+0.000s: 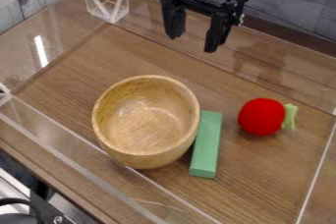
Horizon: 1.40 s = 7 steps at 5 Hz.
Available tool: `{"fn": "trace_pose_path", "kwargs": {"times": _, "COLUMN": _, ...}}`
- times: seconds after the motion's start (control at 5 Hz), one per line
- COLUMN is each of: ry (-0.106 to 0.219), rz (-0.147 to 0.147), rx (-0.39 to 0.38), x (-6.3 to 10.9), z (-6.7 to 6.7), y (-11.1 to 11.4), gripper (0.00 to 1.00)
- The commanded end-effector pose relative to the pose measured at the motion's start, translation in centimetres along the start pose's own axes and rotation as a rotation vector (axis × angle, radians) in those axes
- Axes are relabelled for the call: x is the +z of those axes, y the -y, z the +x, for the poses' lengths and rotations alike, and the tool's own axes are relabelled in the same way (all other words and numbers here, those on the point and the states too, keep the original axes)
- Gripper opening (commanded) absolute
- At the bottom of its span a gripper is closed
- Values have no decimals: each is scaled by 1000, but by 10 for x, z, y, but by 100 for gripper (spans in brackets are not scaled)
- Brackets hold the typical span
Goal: Move the red fruit to the left
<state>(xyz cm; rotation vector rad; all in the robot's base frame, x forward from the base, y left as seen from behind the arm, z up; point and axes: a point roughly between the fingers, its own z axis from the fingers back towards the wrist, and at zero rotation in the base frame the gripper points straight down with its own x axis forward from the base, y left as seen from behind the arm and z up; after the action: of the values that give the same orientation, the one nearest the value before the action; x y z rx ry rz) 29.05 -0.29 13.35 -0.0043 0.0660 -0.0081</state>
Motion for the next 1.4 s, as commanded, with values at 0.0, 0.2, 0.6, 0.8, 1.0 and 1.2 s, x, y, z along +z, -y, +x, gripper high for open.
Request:
{"fn": "trace_pose_path", "kwargs": {"times": 0.0, "ry": -26, "rz": -7, "rx": -10, "x": -10, "z": -5, "y": 9, "gripper": 100}}
{"fn": "trace_pose_path", "kwargs": {"times": 0.2, "ry": -38, "rz": -15, "rx": -71, "x": -20, "z": -8, "y": 35, "gripper": 100}}
{"fn": "trace_pose_path", "kwargs": {"times": 0.6, "ry": -22, "rz": -9, "rx": -178, "x": -32, "z": 2, "y": 91, "gripper": 100}}
{"fn": "trace_pose_path", "kwargs": {"times": 0.8, "ry": -13, "rz": -6, "rx": -241, "x": -37, "z": 4, "y": 99, "gripper": 100}}
{"fn": "trace_pose_path", "kwargs": {"times": 1.0, "ry": -16, "rz": -4, "rx": -292, "x": -44, "z": 10, "y": 92, "gripper": 0}}
{"fn": "trace_pose_path", "kwargs": {"times": 1.2, "ry": -13, "rz": 2, "rx": -325, "x": -60, "z": 14, "y": 93, "gripper": 100}}
